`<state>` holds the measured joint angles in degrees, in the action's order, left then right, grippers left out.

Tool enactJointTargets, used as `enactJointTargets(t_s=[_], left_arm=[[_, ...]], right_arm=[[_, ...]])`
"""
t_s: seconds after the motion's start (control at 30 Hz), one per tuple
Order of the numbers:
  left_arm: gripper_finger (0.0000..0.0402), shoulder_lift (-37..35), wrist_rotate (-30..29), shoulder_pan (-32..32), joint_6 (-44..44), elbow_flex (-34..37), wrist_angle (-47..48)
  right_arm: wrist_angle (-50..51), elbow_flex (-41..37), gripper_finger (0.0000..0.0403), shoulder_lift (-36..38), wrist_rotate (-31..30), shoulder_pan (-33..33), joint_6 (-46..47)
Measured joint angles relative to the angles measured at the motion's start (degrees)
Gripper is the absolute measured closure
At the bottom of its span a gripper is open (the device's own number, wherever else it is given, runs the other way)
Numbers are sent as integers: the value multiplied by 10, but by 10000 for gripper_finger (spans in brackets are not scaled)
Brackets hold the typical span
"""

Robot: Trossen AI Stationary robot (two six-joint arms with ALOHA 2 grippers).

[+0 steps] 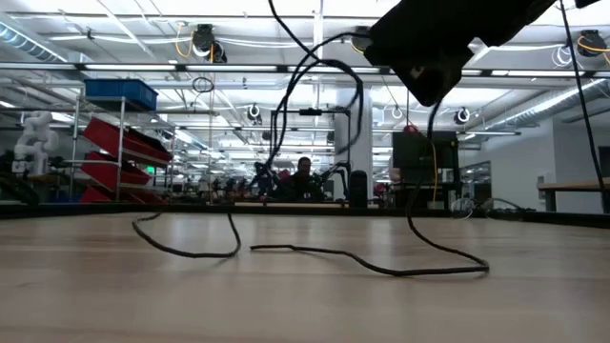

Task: Coil cords
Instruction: Coil the black wire onto the black spool

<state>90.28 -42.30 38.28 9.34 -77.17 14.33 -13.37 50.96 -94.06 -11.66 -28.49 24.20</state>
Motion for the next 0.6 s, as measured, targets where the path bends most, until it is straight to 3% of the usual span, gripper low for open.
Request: enactJointTargets(t_s=[0.13, 0.6], left_arm=[[394, 0, 0, 0, 0, 0, 3], [394, -8, -13, 21, 0, 0, 24]], right_arm=[[3, 0, 396, 0, 0, 0, -8], [203, 1, 402, 60, -7, 0, 34]])
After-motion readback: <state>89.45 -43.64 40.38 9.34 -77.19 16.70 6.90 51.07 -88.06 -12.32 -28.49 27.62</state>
